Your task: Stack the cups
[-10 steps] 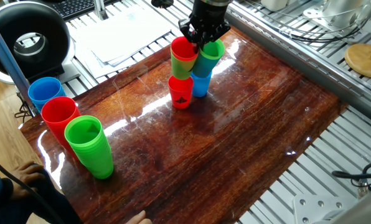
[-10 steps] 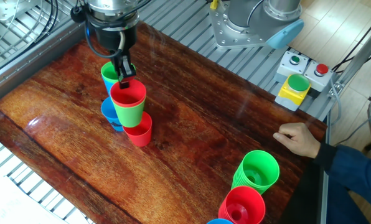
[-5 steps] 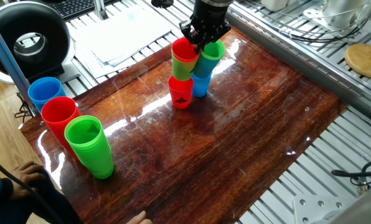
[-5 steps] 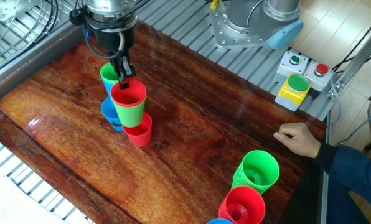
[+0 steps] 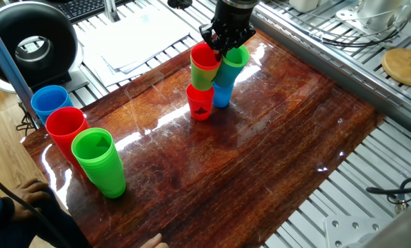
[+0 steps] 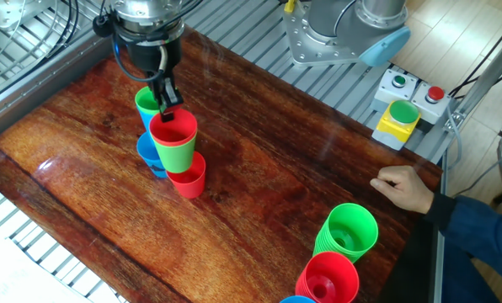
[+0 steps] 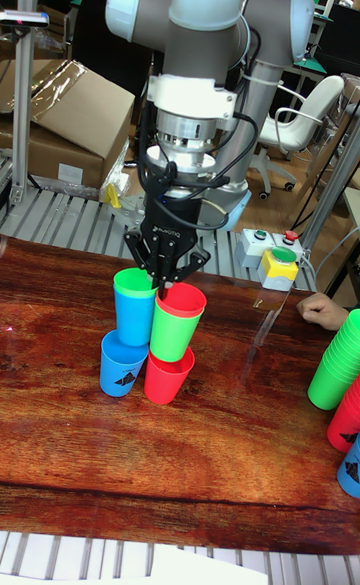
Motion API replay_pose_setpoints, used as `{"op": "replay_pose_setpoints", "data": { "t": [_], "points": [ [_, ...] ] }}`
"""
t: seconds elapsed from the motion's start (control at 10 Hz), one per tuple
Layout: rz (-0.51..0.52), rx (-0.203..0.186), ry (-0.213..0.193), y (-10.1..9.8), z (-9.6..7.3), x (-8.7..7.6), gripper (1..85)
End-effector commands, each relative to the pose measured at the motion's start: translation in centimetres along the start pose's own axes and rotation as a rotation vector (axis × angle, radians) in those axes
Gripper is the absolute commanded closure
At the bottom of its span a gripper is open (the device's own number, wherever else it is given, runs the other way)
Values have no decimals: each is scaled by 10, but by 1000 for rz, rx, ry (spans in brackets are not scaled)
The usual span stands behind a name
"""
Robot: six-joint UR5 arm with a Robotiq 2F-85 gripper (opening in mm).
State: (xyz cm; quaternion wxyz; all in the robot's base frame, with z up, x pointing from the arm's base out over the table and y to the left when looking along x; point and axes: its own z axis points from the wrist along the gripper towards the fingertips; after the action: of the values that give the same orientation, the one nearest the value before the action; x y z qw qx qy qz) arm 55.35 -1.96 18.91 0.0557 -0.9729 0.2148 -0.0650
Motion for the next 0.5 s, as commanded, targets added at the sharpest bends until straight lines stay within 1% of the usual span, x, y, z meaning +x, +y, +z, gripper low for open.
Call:
{"op": "replay_pose_setpoints", "data": {
  "t": [0.0,0.4],
  "points": [
    [5,20,-5,-1,2,0,843],
    [6,30,-6,-1,4,1,843]
  ]
}}
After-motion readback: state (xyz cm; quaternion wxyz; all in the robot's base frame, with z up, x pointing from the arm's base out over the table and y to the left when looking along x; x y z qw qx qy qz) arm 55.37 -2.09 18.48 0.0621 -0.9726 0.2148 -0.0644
